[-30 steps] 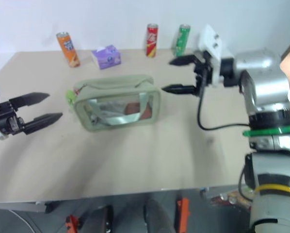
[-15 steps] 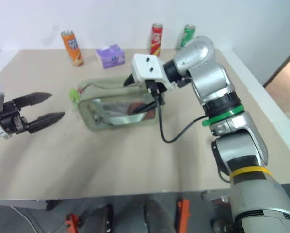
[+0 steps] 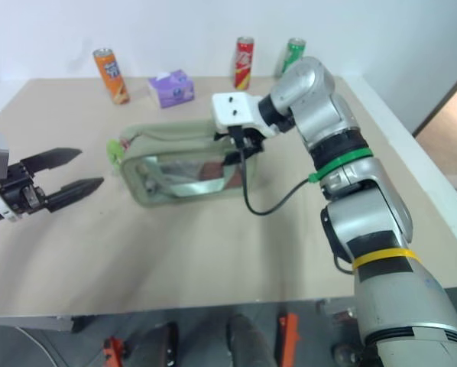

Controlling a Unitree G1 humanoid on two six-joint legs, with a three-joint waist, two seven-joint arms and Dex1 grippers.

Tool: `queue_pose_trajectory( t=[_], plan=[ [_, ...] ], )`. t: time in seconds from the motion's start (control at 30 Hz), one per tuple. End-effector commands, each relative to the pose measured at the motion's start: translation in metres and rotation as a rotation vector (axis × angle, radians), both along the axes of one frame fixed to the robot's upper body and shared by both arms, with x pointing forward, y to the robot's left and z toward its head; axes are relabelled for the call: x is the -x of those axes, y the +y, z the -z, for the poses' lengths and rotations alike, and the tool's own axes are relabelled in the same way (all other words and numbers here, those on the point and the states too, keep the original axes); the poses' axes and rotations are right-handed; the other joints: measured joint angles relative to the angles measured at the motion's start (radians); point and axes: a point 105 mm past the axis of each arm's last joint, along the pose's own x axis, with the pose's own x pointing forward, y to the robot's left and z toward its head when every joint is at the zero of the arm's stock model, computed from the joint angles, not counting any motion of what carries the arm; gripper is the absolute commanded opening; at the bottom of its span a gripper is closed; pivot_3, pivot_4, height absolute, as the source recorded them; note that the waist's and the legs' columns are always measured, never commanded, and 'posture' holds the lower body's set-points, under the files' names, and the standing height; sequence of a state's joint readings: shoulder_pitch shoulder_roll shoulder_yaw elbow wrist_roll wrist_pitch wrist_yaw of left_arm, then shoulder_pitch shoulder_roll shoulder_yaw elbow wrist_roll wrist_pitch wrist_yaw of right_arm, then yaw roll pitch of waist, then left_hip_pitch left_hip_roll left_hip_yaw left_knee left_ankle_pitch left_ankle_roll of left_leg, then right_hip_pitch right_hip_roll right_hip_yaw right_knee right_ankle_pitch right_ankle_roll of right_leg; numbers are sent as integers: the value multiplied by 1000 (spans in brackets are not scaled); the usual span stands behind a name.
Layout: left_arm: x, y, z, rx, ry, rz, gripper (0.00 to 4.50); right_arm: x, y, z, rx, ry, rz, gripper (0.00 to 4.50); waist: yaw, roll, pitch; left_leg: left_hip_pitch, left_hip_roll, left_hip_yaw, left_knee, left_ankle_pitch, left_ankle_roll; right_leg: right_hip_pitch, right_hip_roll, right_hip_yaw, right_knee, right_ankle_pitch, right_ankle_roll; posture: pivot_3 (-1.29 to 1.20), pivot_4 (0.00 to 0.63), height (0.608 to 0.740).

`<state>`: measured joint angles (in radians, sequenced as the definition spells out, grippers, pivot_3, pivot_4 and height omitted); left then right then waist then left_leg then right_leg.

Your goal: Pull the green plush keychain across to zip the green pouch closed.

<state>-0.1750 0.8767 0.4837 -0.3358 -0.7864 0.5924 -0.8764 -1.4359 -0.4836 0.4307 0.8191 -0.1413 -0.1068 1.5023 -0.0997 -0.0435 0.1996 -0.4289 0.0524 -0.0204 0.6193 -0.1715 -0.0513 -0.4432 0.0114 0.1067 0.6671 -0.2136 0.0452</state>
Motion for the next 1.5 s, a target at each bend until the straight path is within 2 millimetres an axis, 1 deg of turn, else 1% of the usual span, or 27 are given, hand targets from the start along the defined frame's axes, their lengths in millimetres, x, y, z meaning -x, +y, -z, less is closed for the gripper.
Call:
queue_pose_trajectory(
  t=[0.03, 0.07, 0.1, 0.17, 0.2, 0.37, 0.47, 0.53, 0.63, 0.8, 1.03, 1.3, 1.5],
  plan=[
    [3, -3, -9, -13, -65, -1, 4500, 1, 2, -19, 22, -60, -16, 1651, 0, 0, 0, 0, 0, 0, 0, 0, 0, 0, 0, 0, 0, 0, 0, 0, 150, 740],
    [3, -3, -9, -12, -66, -2, 4500, 1, 2, -19, 29, -62, -15, 1402, 0, 0, 0, 0, 0, 0, 0, 0, 0, 0, 0, 0, 0, 0, 0, 0, 150, 740],
    [3, -3, -8, -12, -66, -2, 4500, 1, 2, -19, 34, -64, -15, 1003, 0, 0, 0, 0, 0, 0, 0, 0, 0, 0, 0, 0, 0, 0, 0, 0, 150, 740],
    [3, -2, -8, -9, -66, -4, 4500, 1, 3, -20, 47, -68, -21, 419, 0, 0, 0, 0, 0, 0, 0, 0, 0, 0, 0, 0, 0, 0, 0, 0, 150, 740],
    [3, -2, -7, -8, -66, -5, 4500, 1, 4, -21, 50, -68, -26, 15, 0, 0, 0, 0, 0, 0, 0, 0, 0, 0, 0, 0, 0, 0, 0, 0, 150, 740],
    [0, -3, -5, 2, -67, -8, 4500, 6, 8, -29, 58, -70, -57, 15, 0, 0, 0, 0, 0, 0, 0, 0, 0, 0, 0, 0, 0, 0, 0, 0, 150, 740],
    [-2, -3, -4, 10, -67, -10, 4500, 21, 17, -43, 15, -62, -135, 15, 0, 0, 0, 0, 0, 0, 0, 0, 0, 0, 0, 0, 0, 0, 0, 0, 150, 740],
    [-3, -3, -4, 14, -66, -11, 4500, 32, 21, -47, -15, -54, -186, 15, 0, 1, 1, 0, 0, 0, 0, 0, 0, 0, 0, 0, 0, 0, 0, 0, 150, 740],
    [-3, -2, -3, 17, -65, -10, 4500, 45, 20, -45, -16, -34, -226, 15, 1, 1, 1, -1, 0, -1, 0, 0, 0, 0, 0, 0, 0, -1, 0, 0, 150, 740],
    [-4, -2, -6, 20, -68, -8, 4500, 58, 14, -40, 5, -13, -250, 15, 1, 1, 1, -1, 0, -1, 0, 0, 0, 0, 0, -1, 0, -1, 0, 0, 150, 740],
    [-4, -2, -12, 34, -82, -4, 4500, 58, 1, -26, 55, 22, -208, 15, 1, 1, 1, 0, 0, -1, 1, 0, 0, 0, 0, -1, 1, 0, 0, 0, 150, 740],
    [-5, -3, -15, 44, -82, 7, 4500, 34, -22, -29, 83, -31, -58, 15, 1, 1, 1, 0, 0, -1, 1, 0, 0, 0, 0, -1, 1, 0, 0, 0, 150, 740],
    [-9, -4, -16, 47, -77, 22, 4500, 38, -39, -23, 110, -33, -26, 15, 6, 1, 1, 0, 0, -1, 1, 0, 0, 0, 0, -1, 1, 0, 0, 0, 150, 740]
  ],
)
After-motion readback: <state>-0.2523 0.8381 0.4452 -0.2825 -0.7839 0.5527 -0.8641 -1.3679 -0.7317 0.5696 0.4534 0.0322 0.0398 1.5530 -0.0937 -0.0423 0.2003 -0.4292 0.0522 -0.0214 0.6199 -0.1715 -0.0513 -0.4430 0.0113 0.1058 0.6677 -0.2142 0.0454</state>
